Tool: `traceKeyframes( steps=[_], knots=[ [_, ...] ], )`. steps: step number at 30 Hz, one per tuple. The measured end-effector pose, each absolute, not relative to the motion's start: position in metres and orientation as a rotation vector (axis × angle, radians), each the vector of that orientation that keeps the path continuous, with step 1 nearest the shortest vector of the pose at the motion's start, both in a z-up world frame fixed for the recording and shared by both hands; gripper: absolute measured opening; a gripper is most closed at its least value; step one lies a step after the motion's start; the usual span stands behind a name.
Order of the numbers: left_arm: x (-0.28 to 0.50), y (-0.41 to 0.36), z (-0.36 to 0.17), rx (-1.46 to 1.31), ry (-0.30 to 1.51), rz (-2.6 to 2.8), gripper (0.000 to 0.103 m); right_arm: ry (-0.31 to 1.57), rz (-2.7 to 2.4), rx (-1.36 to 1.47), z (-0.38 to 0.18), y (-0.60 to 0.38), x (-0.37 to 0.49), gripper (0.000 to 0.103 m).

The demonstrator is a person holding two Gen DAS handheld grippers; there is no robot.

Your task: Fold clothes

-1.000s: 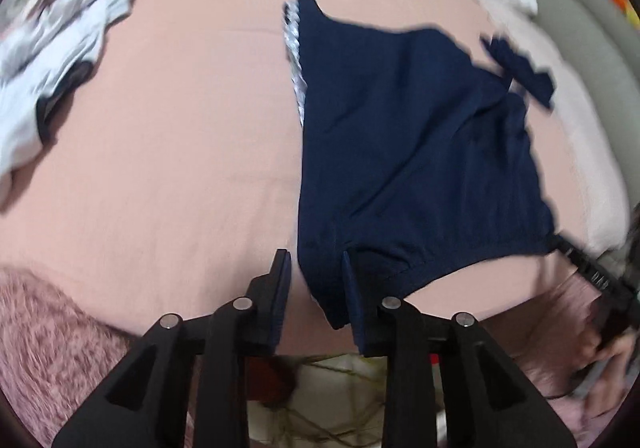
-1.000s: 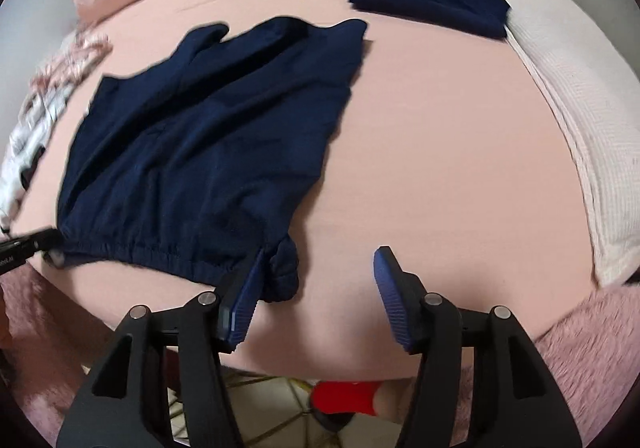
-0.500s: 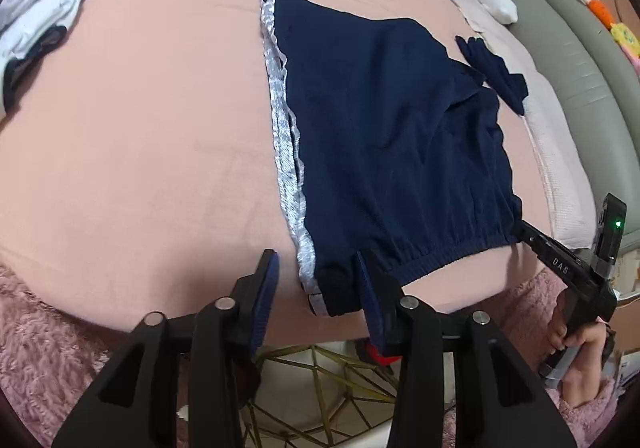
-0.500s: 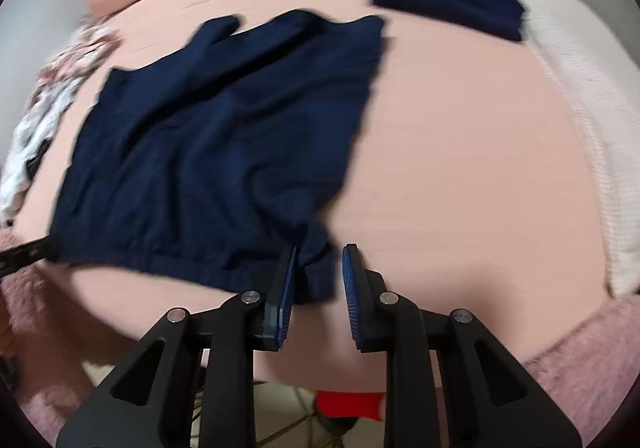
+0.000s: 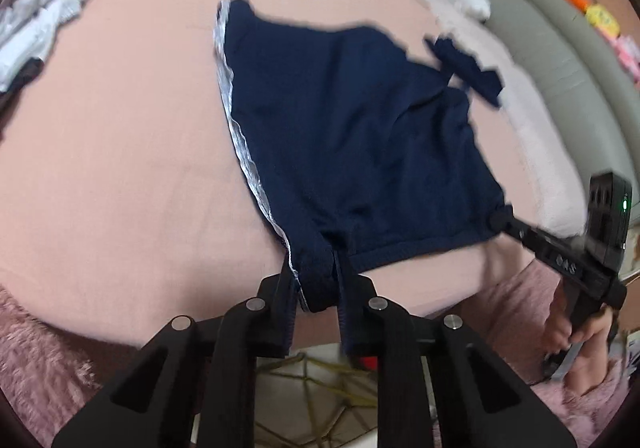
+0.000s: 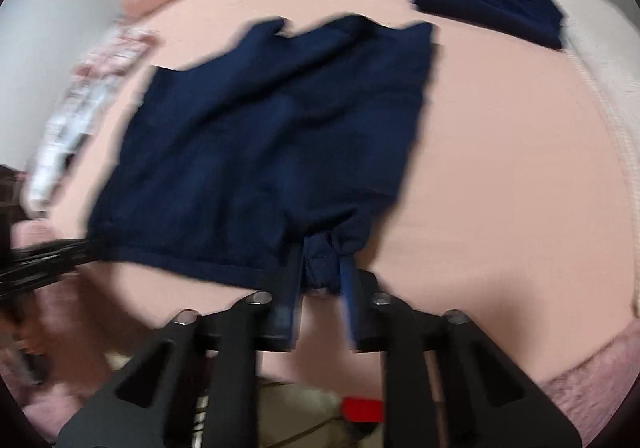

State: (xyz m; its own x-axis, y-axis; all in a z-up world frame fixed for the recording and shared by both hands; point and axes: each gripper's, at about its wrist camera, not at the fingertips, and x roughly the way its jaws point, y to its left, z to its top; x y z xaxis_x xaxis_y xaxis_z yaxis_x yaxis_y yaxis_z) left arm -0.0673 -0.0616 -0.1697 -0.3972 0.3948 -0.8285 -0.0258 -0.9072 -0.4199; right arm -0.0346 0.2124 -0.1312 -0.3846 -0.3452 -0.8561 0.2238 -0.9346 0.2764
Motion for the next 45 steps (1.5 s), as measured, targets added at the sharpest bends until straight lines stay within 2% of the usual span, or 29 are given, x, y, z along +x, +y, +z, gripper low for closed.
traceKeyframes(
  steps=[6,8,10,12,15,18,20,23,25,28,33,35,39,42,45],
  knots=[
    [-0.058,-0.072,-0.141,-1.499,-0.615,2.313,0.017,-0.465,-2.243,1.344,-0.084,0.234,-0.012,0.015],
    [-0.077,-0.074,-0.150,-1.555,-0.592,2.268,0.017,-0.437,-2.272,1.400,-0.089,0.236,-0.023,0.015],
    [-0.116,-0.076,-0.152,-1.591,-0.496,2.265,0.016,-0.408,-2.270,1.487,-0.105,0.233,-0.053,0.015],
    [-0.154,-0.077,-0.129,-1.532,-0.444,2.315,0.013,-0.418,-2.268,1.511,-0.101,0.234,-0.097,0.014],
    [-0.197,-0.081,-0.023,-1.214,-0.441,2.458,0.013,-0.431,-2.352,1.352,-0.030,0.230,-0.156,0.014],
    [-0.206,-0.086,0.070,-0.951,-0.407,2.558,0.013,-0.392,-2.478,1.021,0.086,0.222,-0.165,0.014],
    [-0.201,-0.089,0.101,-0.881,-0.379,2.595,0.013,-0.380,-2.527,0.903,0.131,0.224,-0.158,0.014],
    [-0.183,-0.090,0.113,-0.844,-0.357,2.595,0.013,-0.413,-2.528,0.832,0.161,0.233,-0.141,0.015],
    [-0.169,-0.090,0.096,-0.889,-0.328,2.583,0.013,-0.414,-2.530,0.844,0.152,0.234,-0.129,0.015],
    [-0.156,-0.095,0.044,-1.048,-0.354,2.523,0.013,-0.432,-2.529,0.959,0.106,0.240,-0.108,0.015],
    [-0.135,-0.095,-0.112,-1.526,-0.458,2.345,0.013,-0.414,-2.480,1.345,-0.029,0.232,-0.093,0.015],
    [-0.122,-0.096,-0.155,-1.663,-0.475,2.286,0.013,-0.368,-2.434,1.504,-0.085,0.226,-0.083,0.015],
    [-0.087,-0.100,-0.187,-1.743,-0.505,2.235,0.013,-0.414,-2.344,1.701,-0.149,0.229,-0.052,0.015],
    [-0.072,-0.102,-0.190,-1.751,-0.527,2.229,0.013,-0.471,-2.313,1.729,-0.158,0.240,-0.038,0.014],
    [-0.061,-0.104,-0.184,-1.737,-0.493,2.249,0.013,-0.472,-2.325,1.683,-0.140,0.241,-0.034,0.013]
  ],
)
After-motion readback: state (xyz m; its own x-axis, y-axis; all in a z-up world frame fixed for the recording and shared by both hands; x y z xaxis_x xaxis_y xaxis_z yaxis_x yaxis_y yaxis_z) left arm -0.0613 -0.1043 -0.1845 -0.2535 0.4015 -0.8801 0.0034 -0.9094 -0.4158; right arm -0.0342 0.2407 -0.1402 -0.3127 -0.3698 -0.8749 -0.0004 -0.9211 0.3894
